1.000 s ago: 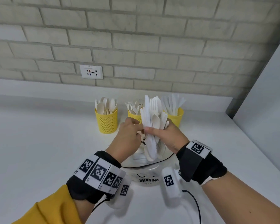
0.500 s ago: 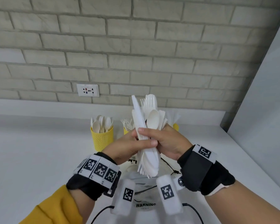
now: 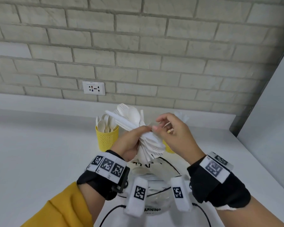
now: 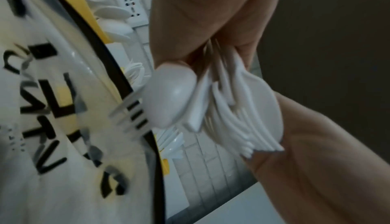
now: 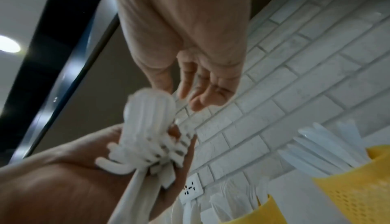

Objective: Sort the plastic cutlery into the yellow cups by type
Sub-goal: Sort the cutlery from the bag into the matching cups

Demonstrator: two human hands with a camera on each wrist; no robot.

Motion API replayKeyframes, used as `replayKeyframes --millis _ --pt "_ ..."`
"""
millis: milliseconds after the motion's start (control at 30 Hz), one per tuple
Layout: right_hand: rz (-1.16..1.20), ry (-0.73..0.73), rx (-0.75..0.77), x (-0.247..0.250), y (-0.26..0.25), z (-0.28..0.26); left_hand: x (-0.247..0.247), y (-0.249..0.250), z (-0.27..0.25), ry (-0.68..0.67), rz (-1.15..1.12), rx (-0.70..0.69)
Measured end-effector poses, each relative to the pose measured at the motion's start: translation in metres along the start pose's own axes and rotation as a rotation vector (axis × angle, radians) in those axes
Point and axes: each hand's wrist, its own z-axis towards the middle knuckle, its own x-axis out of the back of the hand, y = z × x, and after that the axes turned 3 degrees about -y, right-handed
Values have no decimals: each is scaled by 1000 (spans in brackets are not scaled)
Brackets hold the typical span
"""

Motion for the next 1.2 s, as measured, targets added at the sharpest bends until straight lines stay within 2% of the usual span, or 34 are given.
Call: replayKeyframes --millis 100,233,367,500,600,700,800,933,1000,1067,1133,1200 --pt "-116 -134 63 -10 4 -1 7 4 5 -62 -50 6" --pt "-145 -135 53 -19 10 5 14 -1 9 -27 -36 -54" --pt "-202 -117 23 -24 16 11 22 -4 14 5 -78 -52" --pt "-54 -81 -67 -25 20 19 27 -4 18 4 -79 -55" --pt "191 60 -104 -19 16 21 34 -5 25 37 -125 -64" --pt "392 268 -24 -8 12 23 40 -6 28 65 -199 -35" --pt "677 405 -11 1 11 29 41 -6 27 66 -229 -25" --pt "738 552 24 14 13 36 41 -5 25 70 -269 -12" --pt "706 492 68 17 12 38 40 -5 25 72 -277 -14" --pt "503 275 29 11 11 36 37 -5 24 78 -278 -12" --pt "191 -23 -45 -5 16 35 37 -5 25 80 -271 -18" --pt "20 -198 -109 -18 20 32 37 -4 26 85 -242 -23"
